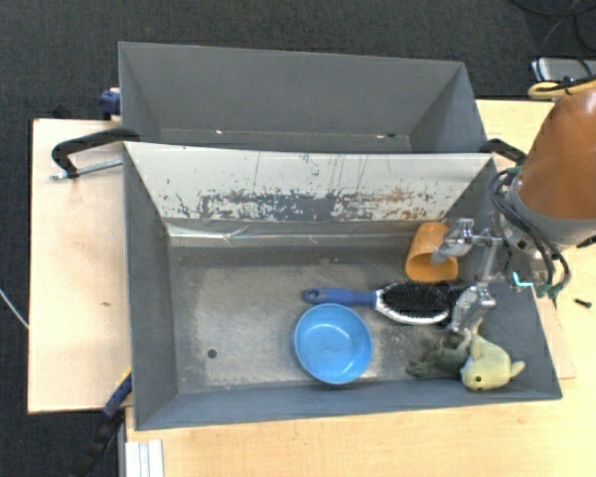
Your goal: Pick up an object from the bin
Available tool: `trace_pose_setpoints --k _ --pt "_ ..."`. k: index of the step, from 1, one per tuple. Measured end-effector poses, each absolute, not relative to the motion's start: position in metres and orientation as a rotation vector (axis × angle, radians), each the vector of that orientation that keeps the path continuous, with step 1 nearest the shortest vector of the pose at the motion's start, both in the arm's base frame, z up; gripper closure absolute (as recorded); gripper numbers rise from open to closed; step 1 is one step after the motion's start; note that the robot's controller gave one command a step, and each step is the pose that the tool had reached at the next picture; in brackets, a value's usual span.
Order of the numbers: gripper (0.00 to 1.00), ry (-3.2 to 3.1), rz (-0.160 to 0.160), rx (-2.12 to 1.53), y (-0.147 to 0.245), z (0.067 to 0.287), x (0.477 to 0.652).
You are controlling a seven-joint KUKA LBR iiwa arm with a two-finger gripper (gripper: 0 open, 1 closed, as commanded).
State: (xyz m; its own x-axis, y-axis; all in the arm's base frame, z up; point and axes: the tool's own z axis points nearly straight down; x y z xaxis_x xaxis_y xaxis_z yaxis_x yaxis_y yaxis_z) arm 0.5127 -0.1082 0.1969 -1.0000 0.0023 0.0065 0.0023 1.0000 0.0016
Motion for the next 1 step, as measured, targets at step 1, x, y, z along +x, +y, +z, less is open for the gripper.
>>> trace_pose_setpoints --k 1 --pt "0.0 -3.144 -0.003 -0.199 -0.1071 0.0706 0.519"
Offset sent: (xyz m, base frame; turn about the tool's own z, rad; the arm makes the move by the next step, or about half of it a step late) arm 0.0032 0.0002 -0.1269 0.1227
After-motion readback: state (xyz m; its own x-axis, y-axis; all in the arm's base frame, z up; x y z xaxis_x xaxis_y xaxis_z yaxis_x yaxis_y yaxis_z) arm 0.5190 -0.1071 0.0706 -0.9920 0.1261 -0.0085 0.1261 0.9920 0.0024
